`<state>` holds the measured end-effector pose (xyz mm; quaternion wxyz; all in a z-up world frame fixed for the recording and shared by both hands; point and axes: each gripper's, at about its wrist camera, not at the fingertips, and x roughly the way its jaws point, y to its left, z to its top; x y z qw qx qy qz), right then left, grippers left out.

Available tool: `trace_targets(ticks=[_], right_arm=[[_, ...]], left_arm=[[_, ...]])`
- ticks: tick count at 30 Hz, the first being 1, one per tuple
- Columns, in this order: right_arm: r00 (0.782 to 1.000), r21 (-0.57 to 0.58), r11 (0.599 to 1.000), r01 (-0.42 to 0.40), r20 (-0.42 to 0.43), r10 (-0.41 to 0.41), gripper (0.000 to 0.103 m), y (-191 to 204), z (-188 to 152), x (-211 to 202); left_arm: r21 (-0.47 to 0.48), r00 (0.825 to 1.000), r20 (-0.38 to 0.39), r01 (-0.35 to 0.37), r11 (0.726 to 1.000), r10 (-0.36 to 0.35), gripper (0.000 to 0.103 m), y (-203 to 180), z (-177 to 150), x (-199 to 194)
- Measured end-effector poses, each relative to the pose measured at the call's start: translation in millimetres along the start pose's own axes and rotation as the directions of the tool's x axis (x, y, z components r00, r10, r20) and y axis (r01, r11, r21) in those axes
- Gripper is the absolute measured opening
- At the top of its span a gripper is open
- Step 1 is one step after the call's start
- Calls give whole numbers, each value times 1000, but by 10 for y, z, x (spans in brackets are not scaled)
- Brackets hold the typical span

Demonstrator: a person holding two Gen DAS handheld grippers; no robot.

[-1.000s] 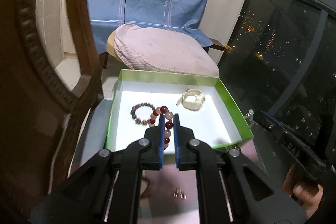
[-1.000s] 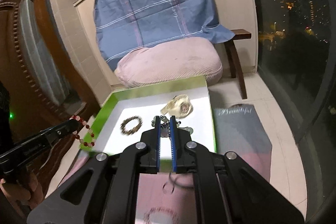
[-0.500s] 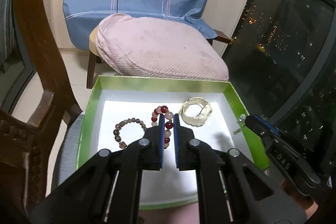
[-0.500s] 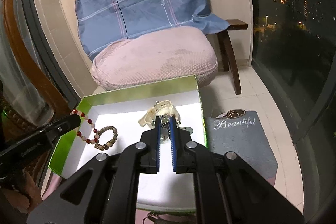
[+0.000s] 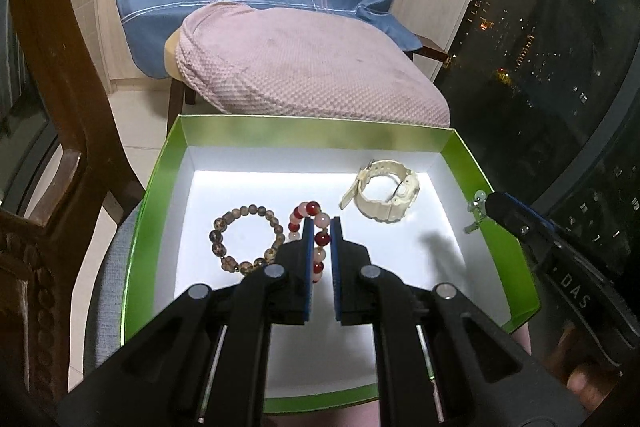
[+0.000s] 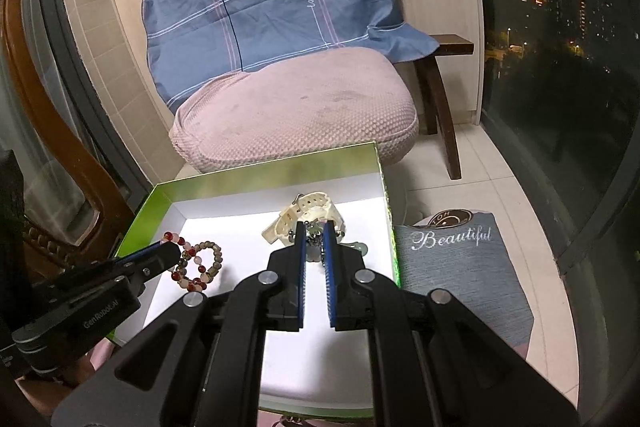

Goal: Organize jewelry
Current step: 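Open both grippers to release the items inside the green box, then withdraw both grippers from the green box back over the cloth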

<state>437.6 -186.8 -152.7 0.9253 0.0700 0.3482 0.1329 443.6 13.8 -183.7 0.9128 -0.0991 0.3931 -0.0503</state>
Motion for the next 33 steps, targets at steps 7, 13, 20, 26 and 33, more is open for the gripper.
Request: trace_targets(ticks=[7, 13, 20, 26, 33], right_arm=[[987, -25, 995, 97, 135, -93, 78, 70, 86, -400], [979, -15, 997, 72, 191, -68, 78, 20, 171, -932], [972, -32, 996, 78, 223, -69, 78, -60, -60, -1468], [981, -77, 993, 86, 182, -71, 78, 5, -391, -1729], [987, -45, 998, 52, 156, -44, 87, -37, -1140, -2092]], left_arm=[[3, 976, 216, -21, 1000, 20, 82, -4, 180, -763], [9, 947, 318, -45, 999, 40, 89, 103, 88, -1471], [44, 946, 314, -99, 994, 80, 91, 243, -492, -1914], [46, 945, 316, -102, 994, 83, 92, 278, -850, -2187], [19, 949, 310, -59, 998, 51, 93, 181, -1464, -2435]])
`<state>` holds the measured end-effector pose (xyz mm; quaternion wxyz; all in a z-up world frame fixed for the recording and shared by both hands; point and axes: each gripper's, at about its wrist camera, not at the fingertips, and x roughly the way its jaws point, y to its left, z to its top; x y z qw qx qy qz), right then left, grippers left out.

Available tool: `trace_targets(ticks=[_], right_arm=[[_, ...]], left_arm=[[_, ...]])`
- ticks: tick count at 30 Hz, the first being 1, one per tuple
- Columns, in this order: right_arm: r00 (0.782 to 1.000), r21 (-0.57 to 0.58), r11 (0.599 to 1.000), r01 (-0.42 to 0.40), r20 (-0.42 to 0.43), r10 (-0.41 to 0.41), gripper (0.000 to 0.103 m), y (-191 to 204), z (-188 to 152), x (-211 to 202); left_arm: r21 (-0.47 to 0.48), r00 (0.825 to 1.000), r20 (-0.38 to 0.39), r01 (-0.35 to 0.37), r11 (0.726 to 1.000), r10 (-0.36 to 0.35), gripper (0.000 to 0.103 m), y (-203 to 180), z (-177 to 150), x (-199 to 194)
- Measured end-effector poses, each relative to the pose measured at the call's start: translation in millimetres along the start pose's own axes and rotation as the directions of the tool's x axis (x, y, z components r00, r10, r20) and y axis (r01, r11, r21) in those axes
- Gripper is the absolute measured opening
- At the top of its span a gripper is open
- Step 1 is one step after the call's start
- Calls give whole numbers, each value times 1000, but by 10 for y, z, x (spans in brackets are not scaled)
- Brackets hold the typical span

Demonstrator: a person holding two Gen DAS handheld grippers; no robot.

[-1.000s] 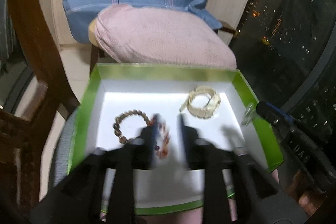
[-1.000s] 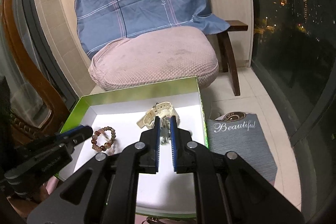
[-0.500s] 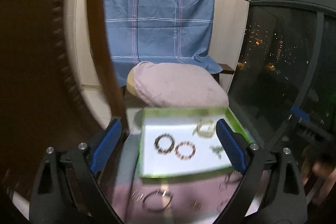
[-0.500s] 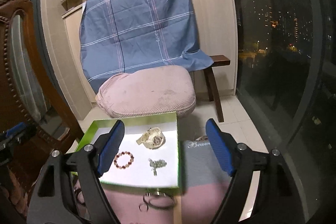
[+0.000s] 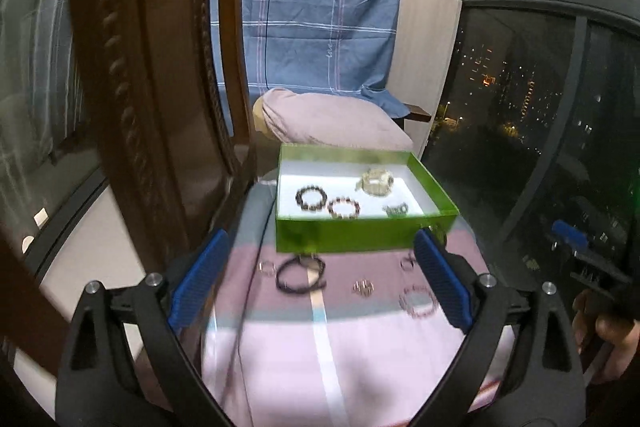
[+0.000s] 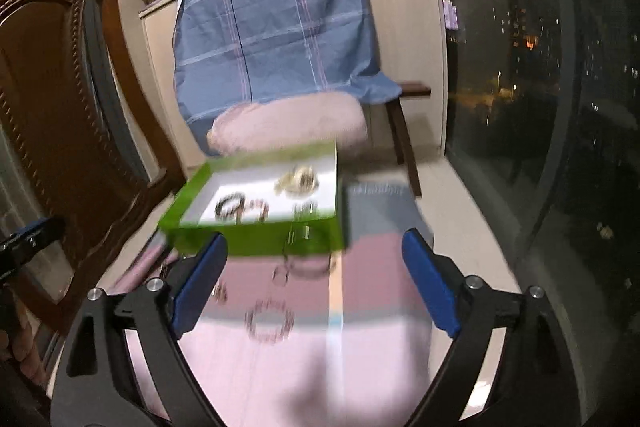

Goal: Organize jewelry
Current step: 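Withdraw both grippers from the green box back over the cloth, then grasp the black wristwatch with the left gripper while the right moves to the pink bracelet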

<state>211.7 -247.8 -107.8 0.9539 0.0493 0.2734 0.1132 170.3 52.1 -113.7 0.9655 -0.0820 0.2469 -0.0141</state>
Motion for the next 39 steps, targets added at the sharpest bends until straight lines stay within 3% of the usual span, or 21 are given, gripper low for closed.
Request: trace_targets(ticks=[5, 8, 12, 19, 39], right_arm=[[999, 28, 999, -23, -47, 24, 87, 35, -443, -154], [998, 23, 999, -26, -58, 27, 87, 93, -544, -137], [998, -19, 999, -30, -57, 29, 87, 194, -549, -98], [998, -23, 999, -34, -58, 32, 87, 206, -568, -85], [997, -30, 998, -50, -69, 47, 87, 257, -577, -68]], left_arm=[[0, 999, -34, -1, 1000, 1, 93, -53, -419, -58], [44, 996, -86, 10, 999, -6, 93, -202, -571, 5], [94, 997, -74, 16, 995, -9, 93, -338, -621, -4], [34, 995, -97, 10, 999, -7, 93, -243, -626, 60], [32, 990, -141, -7, 999, 11, 93, -212, -671, 210]])
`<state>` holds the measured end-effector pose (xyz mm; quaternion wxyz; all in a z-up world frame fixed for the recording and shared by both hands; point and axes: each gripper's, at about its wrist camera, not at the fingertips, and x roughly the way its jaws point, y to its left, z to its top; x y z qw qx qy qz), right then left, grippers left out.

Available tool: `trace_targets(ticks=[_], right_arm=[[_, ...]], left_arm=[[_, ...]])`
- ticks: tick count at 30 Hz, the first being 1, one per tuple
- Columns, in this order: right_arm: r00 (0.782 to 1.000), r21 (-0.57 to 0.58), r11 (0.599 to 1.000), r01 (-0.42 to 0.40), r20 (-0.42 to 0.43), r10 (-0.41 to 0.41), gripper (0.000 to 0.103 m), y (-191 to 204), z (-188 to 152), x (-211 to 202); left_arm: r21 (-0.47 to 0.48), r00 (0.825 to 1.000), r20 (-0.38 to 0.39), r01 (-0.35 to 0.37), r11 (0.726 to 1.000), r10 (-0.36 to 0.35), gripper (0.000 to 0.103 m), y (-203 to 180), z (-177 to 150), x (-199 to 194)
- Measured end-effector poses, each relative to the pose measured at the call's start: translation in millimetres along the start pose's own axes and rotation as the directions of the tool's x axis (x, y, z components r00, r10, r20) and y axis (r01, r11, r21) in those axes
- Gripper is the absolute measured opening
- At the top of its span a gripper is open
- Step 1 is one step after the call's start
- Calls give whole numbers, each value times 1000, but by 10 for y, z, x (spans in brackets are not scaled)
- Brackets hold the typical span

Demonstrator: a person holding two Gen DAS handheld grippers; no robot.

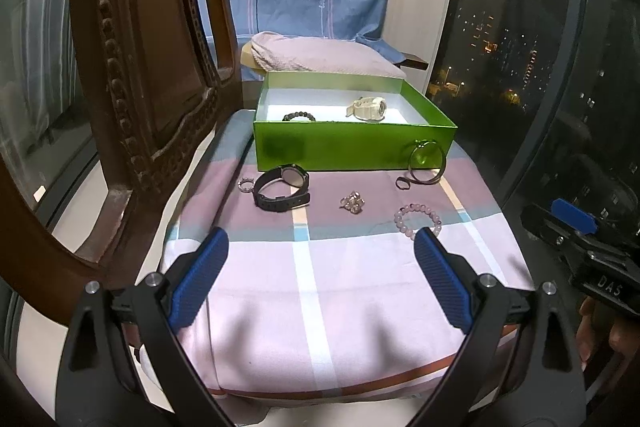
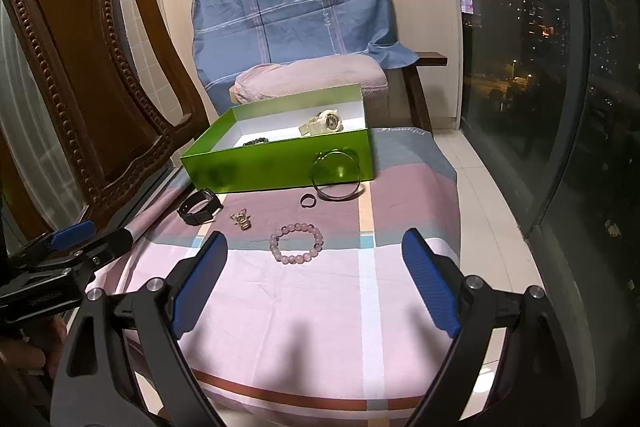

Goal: Organize jewelry
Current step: 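Grasp the black wristwatch with the left gripper while the right moves to the pink bracelet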

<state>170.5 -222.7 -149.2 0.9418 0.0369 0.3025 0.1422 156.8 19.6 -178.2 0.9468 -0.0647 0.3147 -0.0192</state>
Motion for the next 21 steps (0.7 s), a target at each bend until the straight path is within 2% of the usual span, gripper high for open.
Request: trace_targets(ticks=[8, 21], right_arm=[[1000, 2, 1000, -12, -6, 12, 87, 49, 8, 24], [999, 1, 1000, -29, -42, 29, 87, 87, -11, 167]], left_arm=[[-27, 999, -21, -28, 999, 28, 93, 68, 51, 189], [-57, 985, -119, -129, 990, 122, 93, 244, 320, 1066]])
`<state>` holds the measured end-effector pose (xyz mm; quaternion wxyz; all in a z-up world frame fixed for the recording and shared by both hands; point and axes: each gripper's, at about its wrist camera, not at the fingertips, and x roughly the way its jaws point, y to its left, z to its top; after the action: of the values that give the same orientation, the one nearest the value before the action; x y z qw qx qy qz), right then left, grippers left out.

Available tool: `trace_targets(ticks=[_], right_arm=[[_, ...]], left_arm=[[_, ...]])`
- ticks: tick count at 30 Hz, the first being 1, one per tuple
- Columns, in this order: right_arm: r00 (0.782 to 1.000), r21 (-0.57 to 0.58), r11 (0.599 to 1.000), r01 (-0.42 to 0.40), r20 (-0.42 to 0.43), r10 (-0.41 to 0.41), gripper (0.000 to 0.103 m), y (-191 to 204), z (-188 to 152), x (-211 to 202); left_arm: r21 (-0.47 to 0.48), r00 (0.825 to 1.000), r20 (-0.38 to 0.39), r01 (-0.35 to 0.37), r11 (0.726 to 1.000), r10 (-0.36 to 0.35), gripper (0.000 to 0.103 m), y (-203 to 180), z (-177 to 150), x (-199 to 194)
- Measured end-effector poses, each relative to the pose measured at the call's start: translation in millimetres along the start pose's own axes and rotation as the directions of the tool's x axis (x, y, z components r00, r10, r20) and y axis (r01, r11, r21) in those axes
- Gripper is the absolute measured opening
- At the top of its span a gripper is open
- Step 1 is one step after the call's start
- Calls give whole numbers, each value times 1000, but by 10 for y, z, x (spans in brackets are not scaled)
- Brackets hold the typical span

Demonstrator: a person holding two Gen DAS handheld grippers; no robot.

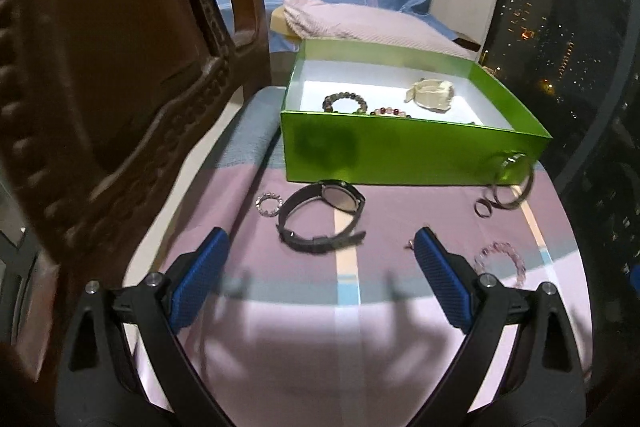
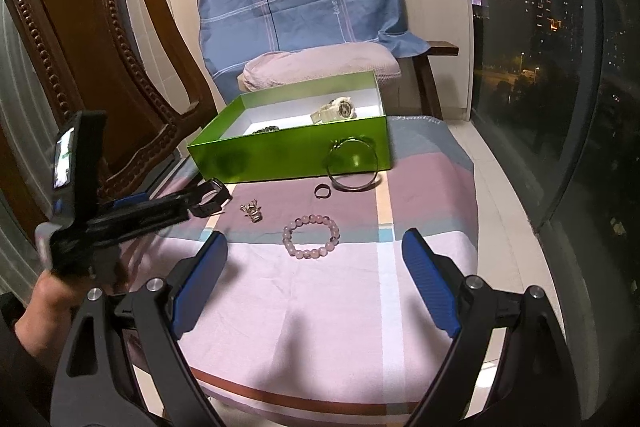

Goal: Organize jewelry
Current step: 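Grasp the black wristwatch with the left gripper while the right moves to the pink bracelet, then grasp the pink bead bracelet with the right gripper while the left holds the black watch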

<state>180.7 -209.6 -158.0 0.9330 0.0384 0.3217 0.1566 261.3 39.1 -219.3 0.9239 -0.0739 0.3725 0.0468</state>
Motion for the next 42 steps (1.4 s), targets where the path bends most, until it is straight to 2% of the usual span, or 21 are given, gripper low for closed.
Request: trace_targets(ticks=[8, 11, 13, 16, 19, 20, 21, 25, 28, 30, 32, 34, 36, 40, 42], right_arm=[[1000, -2, 1000, 9, -20, -9, 87, -50, -20, 98], [999, -24, 999, 28, -26, -29, 87, -53, -30, 173], [998, -40, 998, 46, -41, -48, 87, -48, -16, 274], [995, -66, 995, 74, -67, -79, 86, -32, 29, 471], [987, -75, 991, 112, -109, -120, 76, -51, 78, 693], [984, -69, 991, 119, -126, -127, 69, -70, 89, 755], [980, -58, 991, 119, -156, -126, 62, -93, 104, 844], [962, -54, 991, 122, -241, -131, 49, -120, 123, 1114], [953, -105, 985, 135, -258, -159, 39, -55, 80, 1220], [950, -147, 978, 146, -256, -180, 24, 15, 69, 1242], [949, -155, 980, 127, -269, -166, 8, 63, 71, 1238], [952, -117, 986, 118, -271, -146, 8, 38, 73, 1206], [964, -78, 994, 83, -248, -100, 8, 37, 118, 1094], [994, -44, 999, 12, -110, -17, 8, 102, 341, 608], [999, -32, 999, -12, -37, 11, 8, 102, 444, 322]], left_arm=[[42, 997, -29, -70, 997, 71, 91, -127, 122, 386], [15, 995, -83, -59, 998, 60, 78, -122, 105, 530], [13, 993, -109, -51, 999, 52, 62, -139, 80, 597], [-13, 993, -118, -30, 999, 28, 56, -126, 67, 618], [-25, 993, -119, -15, 1000, 12, 49, -120, 20, 544], [-22, 993, -117, -2, 1000, -1, 47, -130, 4, 503], [-14, 994, -107, 10, 1000, -12, 45, -143, -13, 427], [27, 998, -28, 56, 998, -55, 44, -167, 39, 35], [63, 994, 55, 92, 994, -95, 44, -134, 90, -373], [89, 986, 121, 100, 991, -111, 44, -78, 109, -685], [91, 976, 178, 111, 990, -126, 44, 10, 150, -958], [84, 967, 219, 115, 990, -131, 44, 76, 206, -1147], [76, 958, 256, 110, 991, -126, 45, 149, 225, -1316], [50, 952, 277, 125, 991, -134, 45, 272, 186, -1476], [44, 953, 264, 145, 988, -152, 45, 287, 161, -1490]])
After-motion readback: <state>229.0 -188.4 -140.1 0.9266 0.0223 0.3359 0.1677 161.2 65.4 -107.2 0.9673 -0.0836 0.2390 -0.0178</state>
